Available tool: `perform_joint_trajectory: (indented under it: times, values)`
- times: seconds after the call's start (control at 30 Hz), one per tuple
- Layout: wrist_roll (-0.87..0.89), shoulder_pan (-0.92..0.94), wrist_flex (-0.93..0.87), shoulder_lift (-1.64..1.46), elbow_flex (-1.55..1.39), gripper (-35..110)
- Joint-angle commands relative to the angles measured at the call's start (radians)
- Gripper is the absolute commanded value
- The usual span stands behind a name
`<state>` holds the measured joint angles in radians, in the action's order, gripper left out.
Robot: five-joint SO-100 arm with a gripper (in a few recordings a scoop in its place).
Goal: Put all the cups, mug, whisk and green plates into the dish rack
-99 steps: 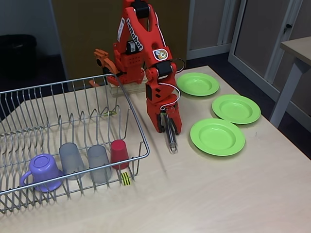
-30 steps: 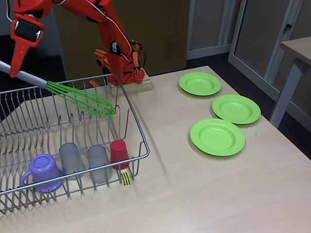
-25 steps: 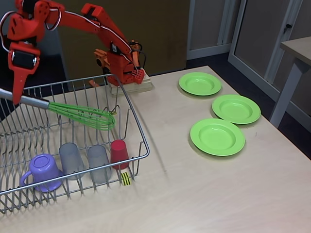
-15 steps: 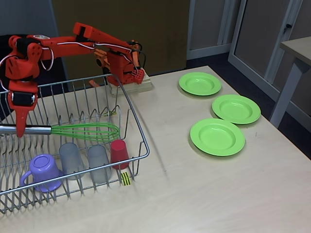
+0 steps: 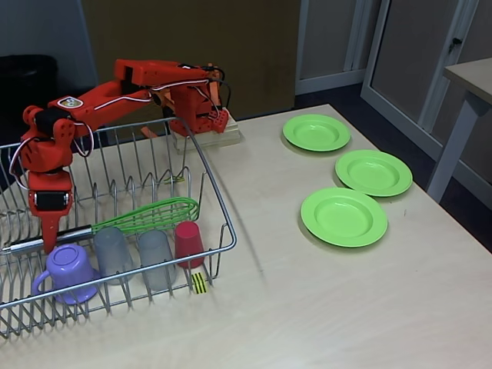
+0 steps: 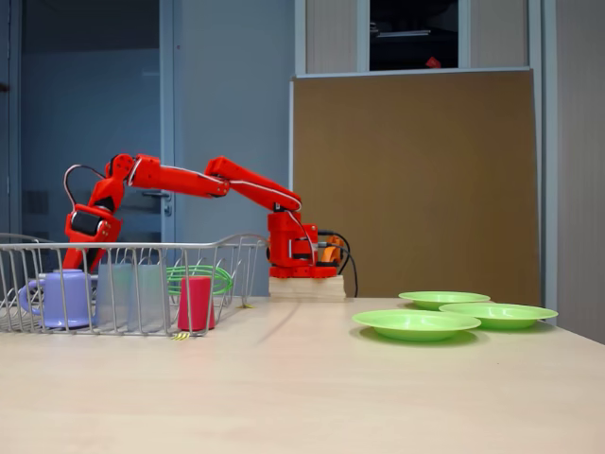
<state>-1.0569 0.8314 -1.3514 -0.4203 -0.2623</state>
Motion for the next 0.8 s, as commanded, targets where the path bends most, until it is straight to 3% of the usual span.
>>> perform_joint_trajectory:
  times: [0.0,0.27,0.77]
  values:
    - [-0.008,-0.021,0.006,0.005,0.048,8]
    - [0.009,-0.015,-0.025,0.058,0.103,23]
    - [0.015,0.044,-0.201,-0.169,0.255,24]
